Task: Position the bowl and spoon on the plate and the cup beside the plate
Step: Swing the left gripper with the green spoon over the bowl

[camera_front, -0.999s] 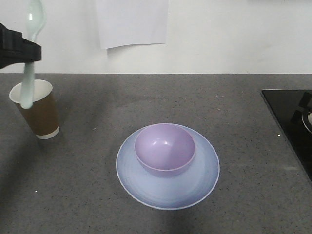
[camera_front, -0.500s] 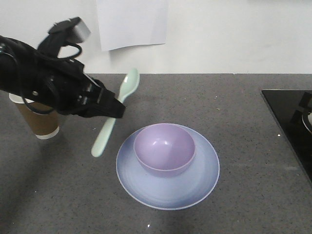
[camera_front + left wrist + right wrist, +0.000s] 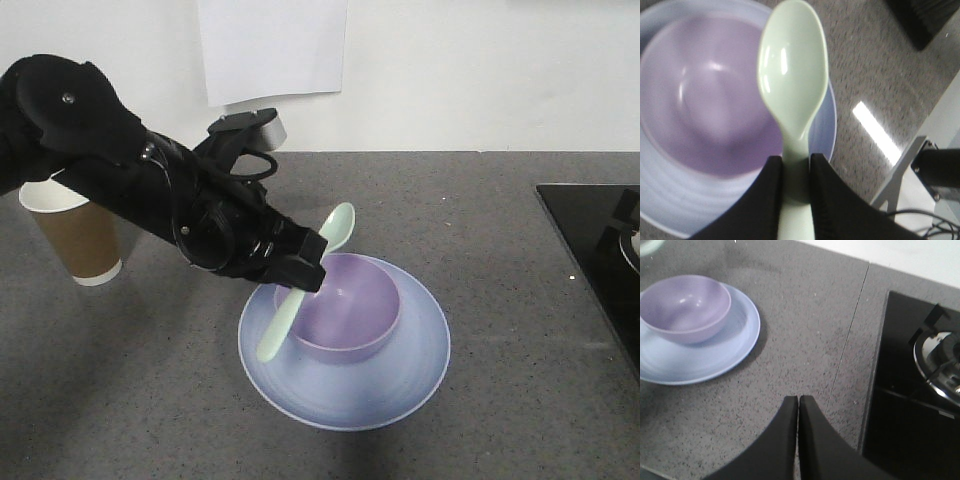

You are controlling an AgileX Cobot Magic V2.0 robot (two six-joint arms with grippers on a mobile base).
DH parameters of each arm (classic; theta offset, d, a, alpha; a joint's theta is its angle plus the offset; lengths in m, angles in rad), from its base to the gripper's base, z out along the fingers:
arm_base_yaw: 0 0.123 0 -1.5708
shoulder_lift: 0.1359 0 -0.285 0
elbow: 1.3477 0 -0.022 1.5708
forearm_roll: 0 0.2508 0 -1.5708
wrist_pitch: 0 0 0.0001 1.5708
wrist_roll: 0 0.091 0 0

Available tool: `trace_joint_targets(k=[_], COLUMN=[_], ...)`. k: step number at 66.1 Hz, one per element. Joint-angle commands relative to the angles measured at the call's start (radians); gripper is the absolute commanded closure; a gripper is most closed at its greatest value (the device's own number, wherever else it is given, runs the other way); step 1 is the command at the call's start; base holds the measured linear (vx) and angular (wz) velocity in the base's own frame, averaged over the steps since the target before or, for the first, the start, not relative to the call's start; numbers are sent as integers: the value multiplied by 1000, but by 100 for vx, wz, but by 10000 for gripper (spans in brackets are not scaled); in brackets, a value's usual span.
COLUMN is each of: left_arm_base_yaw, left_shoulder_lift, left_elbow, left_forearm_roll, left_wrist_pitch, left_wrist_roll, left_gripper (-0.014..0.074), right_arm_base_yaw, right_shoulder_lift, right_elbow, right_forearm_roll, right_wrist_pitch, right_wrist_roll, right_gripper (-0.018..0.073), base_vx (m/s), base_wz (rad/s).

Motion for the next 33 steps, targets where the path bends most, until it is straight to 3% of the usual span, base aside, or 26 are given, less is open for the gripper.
trace_joint_targets(k=[1, 8, 20, 26, 33], left_arm_base_yaw=[-5, -5, -17, -17, -22], left_shoulder_lift=[-30, -13, 79, 131, 151], left_elbow=[-78, -136, -293, -365, -381], left_forearm_roll=[-51, -33, 148, 181, 189], left_wrist_pitch=[-61, -55, 96, 219, 214], left_wrist_roll=[-13, -44, -183, -194, -194], left_gripper=[603, 603, 603, 603, 603], right_arm_base_yaw=[-3, -3, -3, -3, -3], right_shoulder_lift=[-8, -12, -12, -12, -12], right_elbow=[22, 47, 55, 55, 55], right_forearm_roll=[-9, -7, -7, -8, -8], right_wrist_pitch=[-89, -95, -114, -121, -123], right_wrist_roll=[10, 10, 10, 10, 10], right_gripper=[564, 564, 564, 564, 564], base_vx=[0, 0, 0, 0, 0], base_wz=[0, 0, 0, 0, 0])
